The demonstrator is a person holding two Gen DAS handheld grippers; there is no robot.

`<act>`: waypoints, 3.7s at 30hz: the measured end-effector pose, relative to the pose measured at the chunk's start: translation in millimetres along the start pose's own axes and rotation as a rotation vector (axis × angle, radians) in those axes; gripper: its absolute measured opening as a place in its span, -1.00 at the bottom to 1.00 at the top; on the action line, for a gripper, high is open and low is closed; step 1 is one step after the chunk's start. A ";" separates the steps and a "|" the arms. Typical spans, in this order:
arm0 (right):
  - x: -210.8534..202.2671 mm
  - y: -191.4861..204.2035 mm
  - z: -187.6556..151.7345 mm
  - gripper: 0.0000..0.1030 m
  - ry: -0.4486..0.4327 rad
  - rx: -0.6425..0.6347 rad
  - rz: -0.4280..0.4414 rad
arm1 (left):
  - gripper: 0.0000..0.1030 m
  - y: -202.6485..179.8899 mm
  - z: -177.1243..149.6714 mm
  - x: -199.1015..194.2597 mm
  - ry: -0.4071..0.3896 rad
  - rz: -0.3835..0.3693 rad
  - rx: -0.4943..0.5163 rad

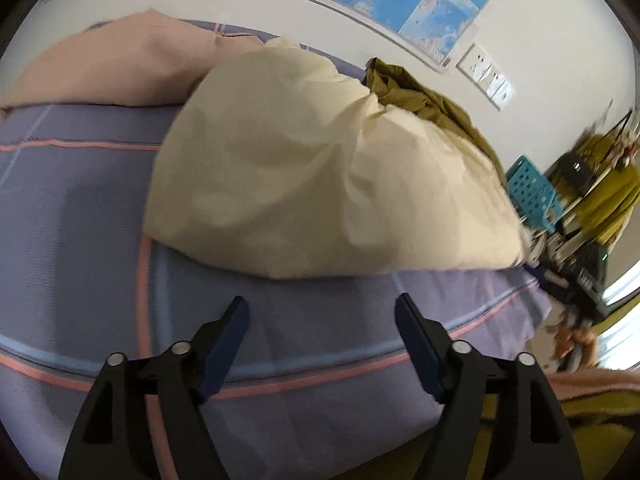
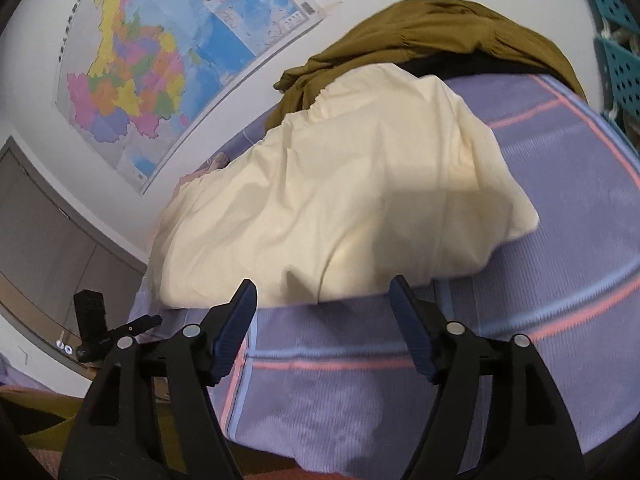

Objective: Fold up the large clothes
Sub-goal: 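Grasp the gathered shirt with the left gripper while the right gripper grasps it too, then lift the gathered cream shirt up with both grippers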

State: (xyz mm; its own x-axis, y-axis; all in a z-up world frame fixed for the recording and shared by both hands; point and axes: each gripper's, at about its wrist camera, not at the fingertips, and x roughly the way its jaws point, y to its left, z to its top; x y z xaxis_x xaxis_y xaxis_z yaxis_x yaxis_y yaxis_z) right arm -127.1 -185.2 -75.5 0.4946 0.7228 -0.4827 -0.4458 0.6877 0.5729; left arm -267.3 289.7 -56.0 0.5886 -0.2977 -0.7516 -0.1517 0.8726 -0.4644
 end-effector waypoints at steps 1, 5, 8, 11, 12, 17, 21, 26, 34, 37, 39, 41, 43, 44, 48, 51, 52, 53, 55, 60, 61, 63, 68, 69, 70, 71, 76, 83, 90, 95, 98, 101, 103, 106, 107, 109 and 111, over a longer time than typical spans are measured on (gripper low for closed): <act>-1.1 -0.8 -1.5 0.38 -0.001 0.006 0.006 | 0.56 1.5 2.4 2.4 0.000 -0.014 -0.022; -4.2 -2.0 -6.1 0.44 -0.010 0.021 0.022 | 0.67 4.3 16.1 14.7 -0.013 -0.080 -0.098; -3.7 -3.0 -8.6 0.47 -0.009 0.034 0.036 | 0.86 5.0 26.1 24.4 -0.037 -0.141 -0.144; -0.2 -7.0 -8.6 0.48 0.000 0.052 0.040 | 0.86 6.5 37.0 33.8 -0.058 -0.171 -0.188; 0.7 -8.9 -9.4 0.49 0.003 0.060 0.037 | 0.86 6.7 41.0 36.4 -0.066 -0.181 -0.202; 8.3 -15.7 -9.6 0.57 0.010 0.113 0.016 | 0.84 2.2 53.3 45.8 -0.097 -0.174 -0.201; 13.9 -15.9 -3.3 0.67 -0.020 0.140 -0.008 | 0.69 1.0 55.4 47.9 -0.103 -0.158 -0.185; 36.5 -5.6 13.9 0.91 -0.066 0.152 -0.071 | 0.64 2.9 64.2 55.1 -0.071 -0.147 -0.193; 52.6 -5.1 27.8 0.87 -0.138 0.212 -0.061 | 0.67 -4.3 74.3 64.3 -0.066 -0.084 -0.155; 61.8 1.1 31.9 0.91 -0.137 0.176 -0.112 | 0.69 -8.6 78.5 67.0 -0.059 -0.049 -0.139; 68.0 4.8 34.9 0.91 -0.143 0.152 -0.127 | 0.70 -15.1 81.1 71.6 -0.057 -0.011 -0.126; 74.4 6.7 39.6 0.85 -0.144 0.136 -0.129 | 0.70 -18.8 82.5 74.0 -0.054 0.018 -0.120; 78.7 3.4 43.6 0.58 -0.130 0.142 -0.096 | 0.70 -19.3 83.0 74.6 -0.049 0.027 -0.119; 80.6 1.7 45.2 0.53 -0.124 0.146 -0.084 | 0.70 -18.7 82.7 74.6 -0.048 0.027 -0.119; 84.3 0.2 49.9 0.43 -0.104 0.143 -0.068 | 0.70 -21.4 81.2 74.3 -0.048 0.053 -0.111; 87.9 0.3 53.0 0.48 -0.093 0.140 -0.055 | 0.70 -23.6 80.7 75.0 -0.049 0.069 -0.110; 88.7 0.7 53.9 0.53 -0.092 0.140 -0.055 | 0.70 -24.3 80.9 75.3 -0.049 0.072 -0.109; 90.0 1.6 54.8 0.57 -0.091 0.137 -0.053 | 0.70 -24.5 80.9 75.4 -0.048 0.073 -0.107; 93.3 4.9 56.8 0.71 -0.086 0.120 -0.051 | 0.70 -23.9 81.9 75.9 -0.046 0.075 -0.105; 101.8 10.0 61.6 0.66 -0.080 0.108 -0.063 | 0.78 -23.2 83.7 79.2 -0.046 0.072 -0.100; 103.9 11.4 62.5 0.55 -0.067 0.094 -0.072 | 0.81 -22.8 83.9 79.6 -0.046 0.069 -0.103; 104.8 9.7 63.5 0.36 -0.062 0.097 -0.072 | 0.83 -22.3 85.2 80.5 -0.044 0.063 -0.108; 107.8 5.3 63.2 -0.08 -0.037 0.098 -0.022 | 0.66 -23.3 87.8 82.0 -0.061 0.094 -0.108; 107.8 4.2 63.2 -0.08 -0.034 0.102 -0.013 | 0.58 -23.4 88.2 82.3 -0.062 0.096 -0.112; 109.3 2.1 63.7 -0.06 -0.026 0.105 0.002 | 0.51 -21.7 89.0 82.2 -0.061 0.093 -0.122; 109.8 1.3 64.6 -0.03 -0.023 0.107 0.010 | 0.48 -20.1 90.2 82.0 -0.058 0.092 -0.132; 116.0 11.0 69.7 0.22 -0.003 0.062 0.016 | 0.25 -24.6 92.3 84.8 -0.050 0.132 -0.124; 104.7 15.4 69.0 -0.43 -0.015 0.067 0.060 | -0.08 -35.7 93.4 81.3 -0.051 0.157 -0.086; 107.3 18.6 68.7 -0.01 0.026 0.070 0.053 | -0.04 -28.6 92.2 84.7 -0.033 0.144 -0.094; 116.1 14.7 67.5 0.39 0.030 0.067 0.045 | 0.07 -26.8 92.5 88.3 -0.027 0.141 -0.080; 119.7 18.2 68.6 -0.03 0.040 0.054 0.025 | 0.07 -29.0 93.8 88.4 -0.025 0.150 -0.077; 115.6 19.6 68.8 -0.38 0.031 0.054 0.056 | -0.07 -32.5 94.7 85.1 -0.026 0.150 -0.070; 110.4 27.1 70.4 -0.52 0.023 0.030 0.060 | -0.17 -34.7 96.1 82.6 -0.028 0.151 -0.063; 101.3 39.3 74.3 -0.59 0.003 0.001 0.076 | -0.29 -37.0 97.9 78.0 -0.033 0.149 -0.057; 98.0 43.5 75.7 -0.60 -0.004 -0.007 0.083 | -0.32 -37.5 98.2 76.7 -0.034 0.150 -0.055; 93.0 50.6 77.9 -0.61 -0.013 -0.021 0.092 | -0.38 -38.0 98.9 72.0 -0.038 0.144 -0.052; 89.8 55.7 80.3 -0.62 -0.016 -0.028 0.101 | -0.40 -39.0 99.8 67.6 -0.044 0.138 -0.047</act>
State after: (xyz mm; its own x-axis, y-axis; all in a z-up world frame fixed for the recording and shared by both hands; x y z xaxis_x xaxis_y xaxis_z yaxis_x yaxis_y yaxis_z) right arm -47.6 -87.4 -33.7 0.4583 0.7873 -0.4124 -0.5148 0.6134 0.5989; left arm -142.3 274.3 -41.9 0.5939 -0.1576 -0.7889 -0.2700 0.8847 -0.3799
